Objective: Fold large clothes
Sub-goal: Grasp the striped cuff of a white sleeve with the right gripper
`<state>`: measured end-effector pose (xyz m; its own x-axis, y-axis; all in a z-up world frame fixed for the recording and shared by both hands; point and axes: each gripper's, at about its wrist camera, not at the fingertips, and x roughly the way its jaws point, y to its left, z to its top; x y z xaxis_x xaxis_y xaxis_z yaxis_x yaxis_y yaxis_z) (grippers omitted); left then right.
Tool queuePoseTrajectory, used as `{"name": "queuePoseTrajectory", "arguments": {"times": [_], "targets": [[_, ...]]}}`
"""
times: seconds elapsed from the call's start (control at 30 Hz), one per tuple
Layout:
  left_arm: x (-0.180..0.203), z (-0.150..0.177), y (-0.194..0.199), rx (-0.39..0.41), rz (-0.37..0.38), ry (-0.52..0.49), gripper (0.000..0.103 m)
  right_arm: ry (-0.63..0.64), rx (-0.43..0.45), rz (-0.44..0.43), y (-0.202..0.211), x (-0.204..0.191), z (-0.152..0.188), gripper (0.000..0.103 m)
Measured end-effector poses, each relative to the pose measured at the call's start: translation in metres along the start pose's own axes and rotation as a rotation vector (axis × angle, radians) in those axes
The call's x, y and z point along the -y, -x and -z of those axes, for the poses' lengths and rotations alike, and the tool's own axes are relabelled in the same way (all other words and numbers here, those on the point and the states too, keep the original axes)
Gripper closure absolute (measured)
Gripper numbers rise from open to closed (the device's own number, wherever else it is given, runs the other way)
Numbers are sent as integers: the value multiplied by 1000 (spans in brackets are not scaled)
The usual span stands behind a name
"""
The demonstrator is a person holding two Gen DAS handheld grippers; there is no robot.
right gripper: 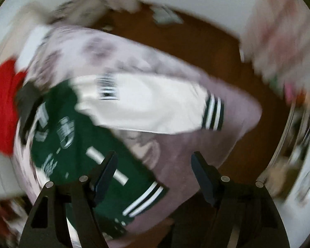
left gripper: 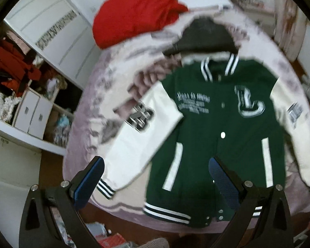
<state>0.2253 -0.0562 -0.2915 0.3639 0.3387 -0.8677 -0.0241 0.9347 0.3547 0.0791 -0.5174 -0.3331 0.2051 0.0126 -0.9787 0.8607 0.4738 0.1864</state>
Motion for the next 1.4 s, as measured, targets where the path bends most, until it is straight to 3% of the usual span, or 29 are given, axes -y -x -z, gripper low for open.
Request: {"name": "queuePoseTrajectory", "arguments": {"times": [0.1,0.23,0.3,0.37,0.4,0.43,0.47,0.53,0.63,0.77,0.9,0.97,1.03,1.2,1.27,1.4], "targets": [[34,7,-47,-81,-22,-19,0,-225,-104,-71,-102,75,-23,25],[84,12,-91,-144,-41,-61,0,-490,-136,-204,-194,137,-26,24],[107,11,-102,-148,-30,-69,0,-608,-98,-313,-222,154,-25,22],[133,6,-111,-153,-4,-90,0,-685,-14,-357,-228,159,-21,22],[149,3,-115,-154,17,-110,0,-703,59,-387,-227,158,-20,33],[167,-2,-117,-146,38,-134,0,-689,103,-390,-225,154,-21,64],[182,-6,-118,-136,52,-151,0,-669,121,-386,-223,150,-21,81],[213,-18,-117,-102,99,-198,0,-635,174,-379,-218,148,-28,85],[262,-45,-118,-61,179,-275,0,-589,232,-387,-200,147,-54,87],[311,-93,-135,-39,278,-315,0,-476,277,-388,-180,134,-126,87],[356,-122,-175,-38,255,-386,0,-348,275,-349,-184,105,-204,87],[368,-128,-203,-85,236,-389,0,-320,273,-328,-183,97,-239,88],[368,-131,-226,-121,298,-324,0,-309,282,-321,-180,84,-261,88],[355,-124,-210,-62,296,-299,0,-213,338,-323,-140,35,-280,88],[333,-118,-200,-49,309,-248,0,-143,357,-335,-117,8,-271,88],[248,-94,-181,-9,280,-103,0,82,371,-362,-71,-92,-228,88]]}}
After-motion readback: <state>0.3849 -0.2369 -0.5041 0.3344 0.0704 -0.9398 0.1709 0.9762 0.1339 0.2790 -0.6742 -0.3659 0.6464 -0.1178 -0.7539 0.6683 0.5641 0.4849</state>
